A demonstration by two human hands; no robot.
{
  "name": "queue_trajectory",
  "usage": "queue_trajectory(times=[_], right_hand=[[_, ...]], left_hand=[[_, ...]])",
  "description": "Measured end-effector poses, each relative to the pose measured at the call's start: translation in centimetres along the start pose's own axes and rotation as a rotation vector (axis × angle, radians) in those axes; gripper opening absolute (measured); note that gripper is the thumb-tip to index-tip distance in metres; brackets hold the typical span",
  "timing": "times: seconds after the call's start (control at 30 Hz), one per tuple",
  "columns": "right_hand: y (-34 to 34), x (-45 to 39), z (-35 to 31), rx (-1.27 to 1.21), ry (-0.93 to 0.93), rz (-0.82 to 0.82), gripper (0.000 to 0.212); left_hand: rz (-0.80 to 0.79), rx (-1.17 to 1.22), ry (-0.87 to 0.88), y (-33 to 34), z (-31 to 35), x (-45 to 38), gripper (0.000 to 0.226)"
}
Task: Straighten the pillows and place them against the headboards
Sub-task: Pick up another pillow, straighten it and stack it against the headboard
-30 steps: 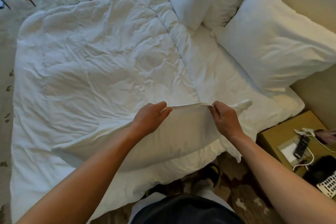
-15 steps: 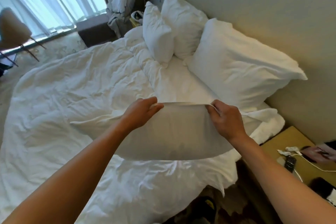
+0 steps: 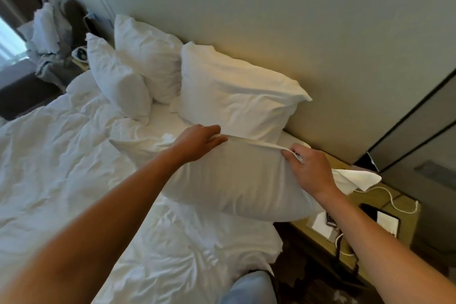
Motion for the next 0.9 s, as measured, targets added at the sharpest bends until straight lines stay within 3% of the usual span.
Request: queue_trajectory(times=[0.3, 0.43, 0.57, 0.7, 0.9], right_hand=[[0.2, -4.7, 3.1, 0.013, 0.143, 0.059, 0.033], [4.4, -7.9, 7.0, 0.006, 0.295, -0.033, 0.031], [9.0, -8.7, 11.7, 0.054, 0.450, -0.117, 0.029], [10.7, -9.5, 13.0, 0.204, 0.417, -0.085, 0.033], [9.3, -10.3, 10.5, 0.424, 0.285, -0.025, 0.022]], left_hand=[[-0.007, -0.089, 0.247, 1.0, -1.2, -12.4, 0.035], [-0.110, -0.129, 0.235, 6.4, -3.9, -16.0, 0.032], [-0.263, 0.007, 0.214, 14.3, -6.2, -16.6, 0.027], [-0.210, 0.064, 0.190, 17.0, -8.2, -16.5, 0.029], [-0.153, -0.169, 0.155, 16.6, -12.2, -16.7, 0.019]])
Point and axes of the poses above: each hand's wrist, its own x-axis away from the middle knuckle, its own y-axis out of the palm, z = x × y, the point moved 9 cm from there along -x, towards the middle knuckle, and after that the axes turned 15 degrees about -x, right-handed, at the moved point
